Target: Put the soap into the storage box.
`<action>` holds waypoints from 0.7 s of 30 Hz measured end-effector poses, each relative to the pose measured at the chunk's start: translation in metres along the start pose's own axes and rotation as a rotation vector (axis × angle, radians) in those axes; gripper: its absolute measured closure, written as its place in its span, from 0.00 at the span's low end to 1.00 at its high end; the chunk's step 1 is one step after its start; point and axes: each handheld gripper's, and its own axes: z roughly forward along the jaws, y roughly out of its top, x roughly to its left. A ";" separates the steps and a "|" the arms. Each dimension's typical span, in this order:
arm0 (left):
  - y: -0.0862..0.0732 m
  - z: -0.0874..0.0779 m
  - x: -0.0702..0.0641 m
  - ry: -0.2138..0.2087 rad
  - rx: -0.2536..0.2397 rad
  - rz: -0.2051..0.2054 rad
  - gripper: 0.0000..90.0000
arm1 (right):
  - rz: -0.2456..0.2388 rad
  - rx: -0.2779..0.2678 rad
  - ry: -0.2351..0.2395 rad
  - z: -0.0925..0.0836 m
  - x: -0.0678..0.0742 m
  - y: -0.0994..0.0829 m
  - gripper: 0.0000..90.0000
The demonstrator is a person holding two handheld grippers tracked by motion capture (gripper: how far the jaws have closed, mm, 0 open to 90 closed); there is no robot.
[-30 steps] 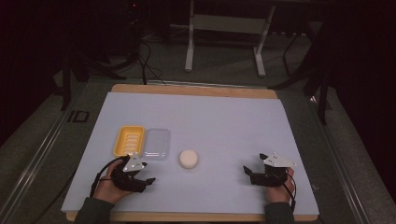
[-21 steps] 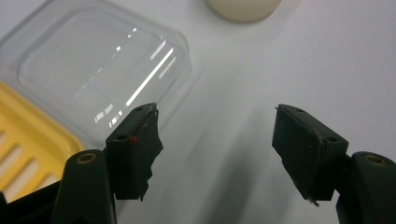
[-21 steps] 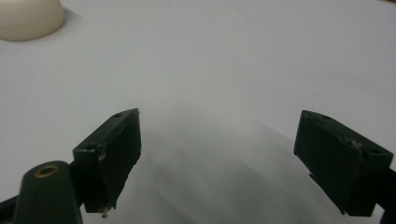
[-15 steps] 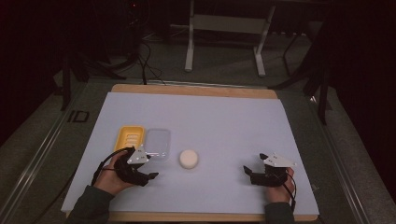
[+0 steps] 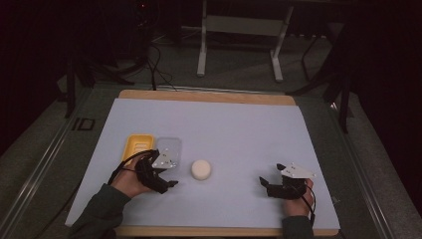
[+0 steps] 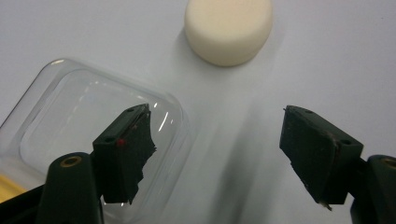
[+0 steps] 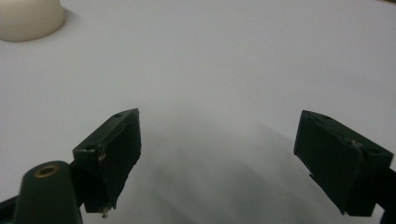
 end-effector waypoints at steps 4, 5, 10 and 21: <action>0.007 0.005 0.002 -0.013 0.005 0.003 0.24 | -0.001 0.001 0.001 0.000 0.000 0.000 0.16; 0.008 0.006 0.003 -0.018 0.008 0.009 0.23 | -0.001 0.001 0.001 0.000 0.000 0.000 0.16; 0.016 0.010 0.004 -0.030 0.027 0.035 0.22 | -0.002 0.003 0.003 0.000 0.000 0.000 0.16; 0.028 0.023 0.010 -0.047 0.067 0.071 0.23 | -0.001 0.004 0.002 0.001 0.000 0.000 0.16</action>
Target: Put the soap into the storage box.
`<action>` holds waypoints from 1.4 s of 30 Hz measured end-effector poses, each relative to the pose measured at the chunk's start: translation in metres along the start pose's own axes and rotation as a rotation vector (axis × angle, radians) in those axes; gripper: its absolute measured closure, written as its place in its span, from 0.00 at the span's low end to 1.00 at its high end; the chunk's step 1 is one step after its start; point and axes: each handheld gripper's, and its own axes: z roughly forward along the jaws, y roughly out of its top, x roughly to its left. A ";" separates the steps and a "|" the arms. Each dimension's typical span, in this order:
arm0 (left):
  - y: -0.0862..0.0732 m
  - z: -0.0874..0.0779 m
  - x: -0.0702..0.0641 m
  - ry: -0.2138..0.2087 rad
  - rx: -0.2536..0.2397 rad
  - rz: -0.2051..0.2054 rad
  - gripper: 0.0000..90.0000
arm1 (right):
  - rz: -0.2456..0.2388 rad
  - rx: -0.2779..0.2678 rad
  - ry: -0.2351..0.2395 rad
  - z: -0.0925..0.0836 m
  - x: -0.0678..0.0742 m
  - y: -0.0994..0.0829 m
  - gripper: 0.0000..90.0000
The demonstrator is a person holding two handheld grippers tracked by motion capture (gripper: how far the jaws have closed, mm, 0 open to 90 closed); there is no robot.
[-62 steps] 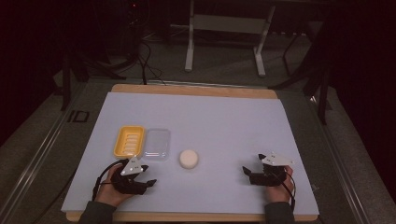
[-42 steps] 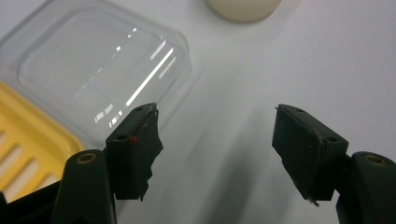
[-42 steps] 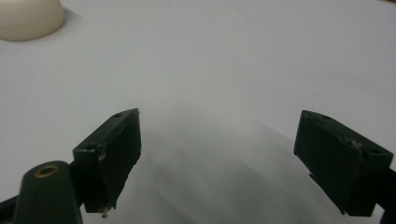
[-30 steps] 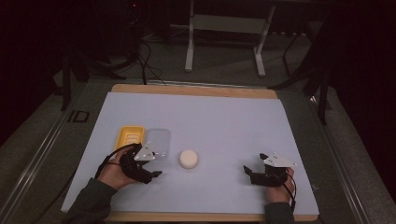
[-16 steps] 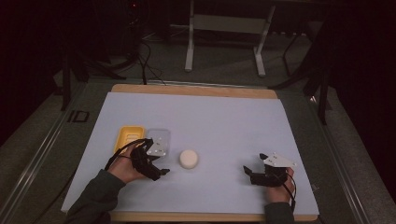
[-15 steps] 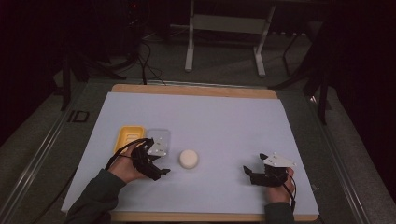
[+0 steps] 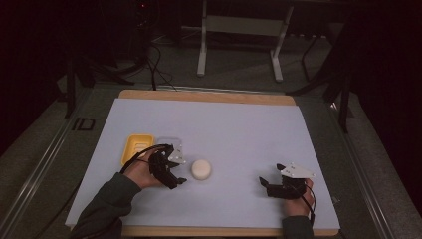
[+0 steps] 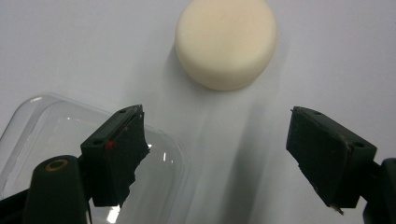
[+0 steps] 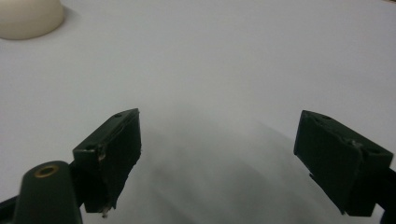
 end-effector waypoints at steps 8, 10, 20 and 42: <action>0.007 0.003 0.005 -0.030 0.001 0.013 0.24 | 0.000 0.000 0.000 0.000 0.000 0.000 0.16; 0.008 0.003 0.006 -0.035 -0.001 0.011 0.24 | -0.001 0.000 0.000 0.000 0.000 0.000 0.16; 0.018 0.010 0.009 -0.076 0.017 0.027 0.22 | -0.001 -0.001 0.001 0.000 0.000 0.000 0.16; 0.034 0.027 0.013 -0.114 0.057 0.043 0.14 | -0.010 0.002 0.003 0.000 0.000 0.000 0.16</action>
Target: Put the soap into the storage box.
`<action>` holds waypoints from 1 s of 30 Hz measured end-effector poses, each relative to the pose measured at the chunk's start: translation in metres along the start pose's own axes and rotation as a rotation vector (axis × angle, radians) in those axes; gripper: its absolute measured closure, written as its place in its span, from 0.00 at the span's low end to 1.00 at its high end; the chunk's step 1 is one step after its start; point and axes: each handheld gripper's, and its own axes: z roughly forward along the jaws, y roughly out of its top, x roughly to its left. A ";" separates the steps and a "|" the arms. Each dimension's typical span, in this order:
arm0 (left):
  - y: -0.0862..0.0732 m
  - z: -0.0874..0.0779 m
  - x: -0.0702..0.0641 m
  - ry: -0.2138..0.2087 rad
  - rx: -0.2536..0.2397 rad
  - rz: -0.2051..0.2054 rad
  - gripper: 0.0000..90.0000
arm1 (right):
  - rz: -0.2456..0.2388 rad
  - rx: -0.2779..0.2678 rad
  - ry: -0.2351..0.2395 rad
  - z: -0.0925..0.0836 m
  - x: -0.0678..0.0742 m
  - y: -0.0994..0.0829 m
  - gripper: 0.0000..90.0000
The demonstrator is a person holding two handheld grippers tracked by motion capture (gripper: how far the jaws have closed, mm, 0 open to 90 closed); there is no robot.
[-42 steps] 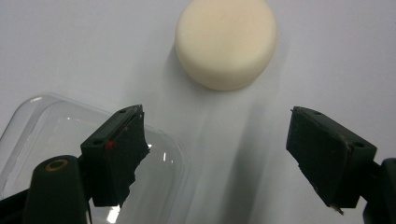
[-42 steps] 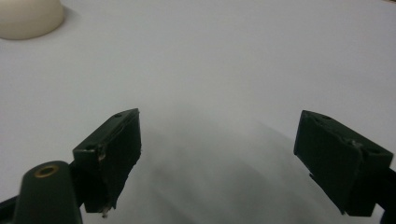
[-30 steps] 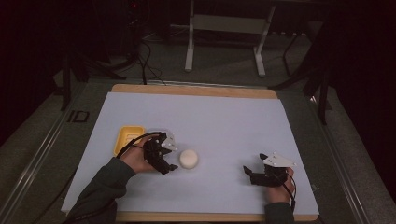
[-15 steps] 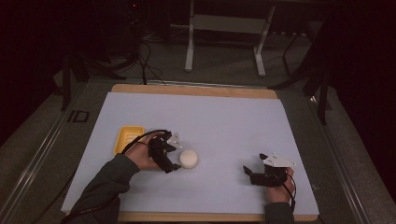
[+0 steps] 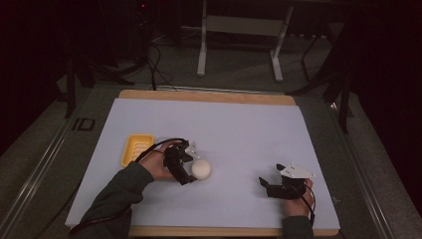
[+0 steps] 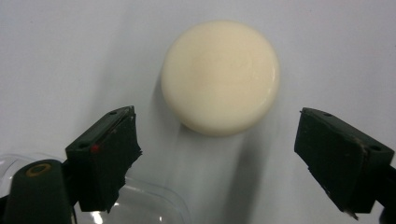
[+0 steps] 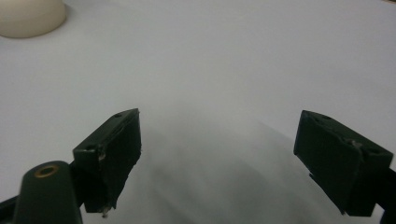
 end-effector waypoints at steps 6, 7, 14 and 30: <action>0.004 0.007 0.001 -0.016 0.022 0.005 0.14 | -0.001 0.001 0.000 0.000 0.000 0.000 0.16; 0.004 0.008 0.001 -0.017 0.029 0.007 0.14 | -0.001 0.001 0.000 0.000 0.000 0.000 0.16; 0.010 0.015 0.001 -0.019 0.056 0.018 0.14 | -0.003 0.001 0.000 0.000 0.000 0.000 0.16; 0.024 0.031 0.000 -0.030 0.141 0.050 0.13 | -0.004 0.001 0.002 0.000 0.000 0.000 0.16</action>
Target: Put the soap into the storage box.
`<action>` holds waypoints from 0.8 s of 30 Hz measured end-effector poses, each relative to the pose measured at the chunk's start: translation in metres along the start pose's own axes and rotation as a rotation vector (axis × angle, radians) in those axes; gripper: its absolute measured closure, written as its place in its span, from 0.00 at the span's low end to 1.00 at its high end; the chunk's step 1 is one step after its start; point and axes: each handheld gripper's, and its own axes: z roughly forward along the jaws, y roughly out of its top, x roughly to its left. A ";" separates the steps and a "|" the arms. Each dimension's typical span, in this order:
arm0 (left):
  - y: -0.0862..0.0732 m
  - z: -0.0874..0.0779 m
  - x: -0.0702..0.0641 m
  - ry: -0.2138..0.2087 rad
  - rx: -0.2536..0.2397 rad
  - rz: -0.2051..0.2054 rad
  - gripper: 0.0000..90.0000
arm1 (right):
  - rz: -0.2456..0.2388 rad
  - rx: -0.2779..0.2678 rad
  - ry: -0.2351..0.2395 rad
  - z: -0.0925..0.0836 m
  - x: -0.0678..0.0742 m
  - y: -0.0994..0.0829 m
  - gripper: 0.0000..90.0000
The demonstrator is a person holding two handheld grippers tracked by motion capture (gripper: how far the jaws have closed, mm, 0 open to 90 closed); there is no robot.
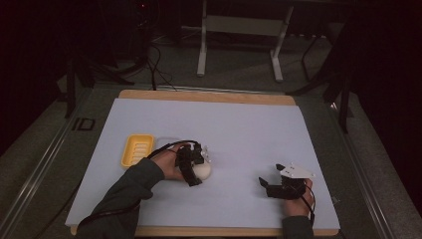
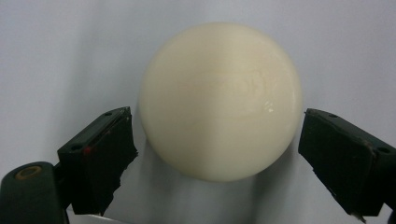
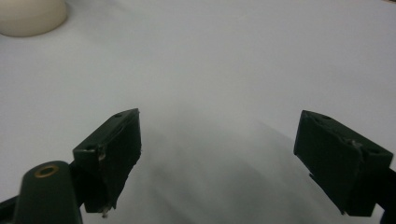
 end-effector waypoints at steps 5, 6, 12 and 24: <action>0.005 0.003 0.001 0.005 0.039 0.017 0.15 | 0.001 0.001 0.000 0.000 0.000 0.000 0.16; 0.006 0.003 0.001 0.000 0.045 0.021 0.15 | 0.000 0.001 0.000 0.000 0.000 0.000 0.16; 0.011 0.007 0.002 -0.006 0.072 0.030 0.16 | 0.001 0.001 0.001 0.000 0.000 0.000 0.16; 0.021 0.010 0.003 -0.028 0.117 0.045 0.19 | 0.001 0.001 0.000 0.000 0.000 0.000 0.16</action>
